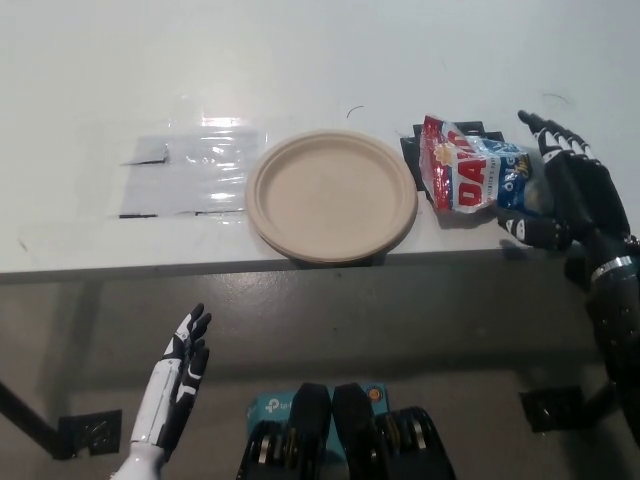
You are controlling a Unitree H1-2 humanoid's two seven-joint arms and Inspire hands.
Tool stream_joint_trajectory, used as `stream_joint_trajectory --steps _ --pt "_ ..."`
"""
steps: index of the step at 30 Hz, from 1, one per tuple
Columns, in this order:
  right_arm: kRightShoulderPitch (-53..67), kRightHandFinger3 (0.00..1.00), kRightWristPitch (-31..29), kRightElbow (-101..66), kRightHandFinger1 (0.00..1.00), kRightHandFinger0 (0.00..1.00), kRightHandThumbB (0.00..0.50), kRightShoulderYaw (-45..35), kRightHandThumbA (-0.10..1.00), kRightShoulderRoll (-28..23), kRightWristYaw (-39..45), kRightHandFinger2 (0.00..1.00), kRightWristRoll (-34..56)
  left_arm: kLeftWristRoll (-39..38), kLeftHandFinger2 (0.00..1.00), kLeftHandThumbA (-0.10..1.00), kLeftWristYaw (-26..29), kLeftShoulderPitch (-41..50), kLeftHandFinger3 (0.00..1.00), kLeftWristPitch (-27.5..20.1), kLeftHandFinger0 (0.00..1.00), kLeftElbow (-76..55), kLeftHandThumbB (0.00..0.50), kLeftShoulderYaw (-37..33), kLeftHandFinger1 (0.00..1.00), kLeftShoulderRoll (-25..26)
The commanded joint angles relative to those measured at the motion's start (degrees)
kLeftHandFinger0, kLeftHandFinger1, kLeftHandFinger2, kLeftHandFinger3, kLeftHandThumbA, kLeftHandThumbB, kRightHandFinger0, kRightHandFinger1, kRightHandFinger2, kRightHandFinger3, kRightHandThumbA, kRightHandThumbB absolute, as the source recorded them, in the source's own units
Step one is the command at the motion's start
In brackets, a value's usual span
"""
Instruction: The robot picks up a small bag of sunflower seeds on the right hand side and take it to the empty plate on the left hand side then pours some sunflower seeds on to the plate.
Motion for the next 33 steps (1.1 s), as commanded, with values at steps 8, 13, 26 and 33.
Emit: stream_joint_trajectory --steps 8,13,26,33 --pt "-4.45 1.0 0.75 2.78 1.0 1.0 0.5 1.24 0.95 -1.34 -0.17 1.0 -0.65 0.53 1.0 1.0 0.42 -0.38 1.0 -1.47 1.0 -0.67 0.183 0.01 1.0 0.51" --pt "-5.25 1.0 -0.66 4.32 1.0 1.0 0.5 0.96 0.98 -1.22 -1.26 1.0 0.09 0.09 1.0 1.0 0.38 -0.55 1.0 -2.16 1.0 -0.15 0.193 0.06 1.0 0.45" --pt "-7.79 1.0 -1.48 7.13 1.0 1.0 0.5 0.15 0.98 -1.21 -1.37 1.0 1.98 -0.39 1.0 1.0 0.31 -0.14 1.0 -2.27 1.0 -0.48 0.173 0.11 1.0 0.31" --pt "-8.53 1.0 -1.37 9.01 1.0 1.0 0.5 0.76 0.98 -1.19 -1.71 1.0 1.7 -0.57 1.0 1.0 0.32 0.07 1.0 -2.79 1.0 -0.23 0.175 0.07 1.0 0.21"
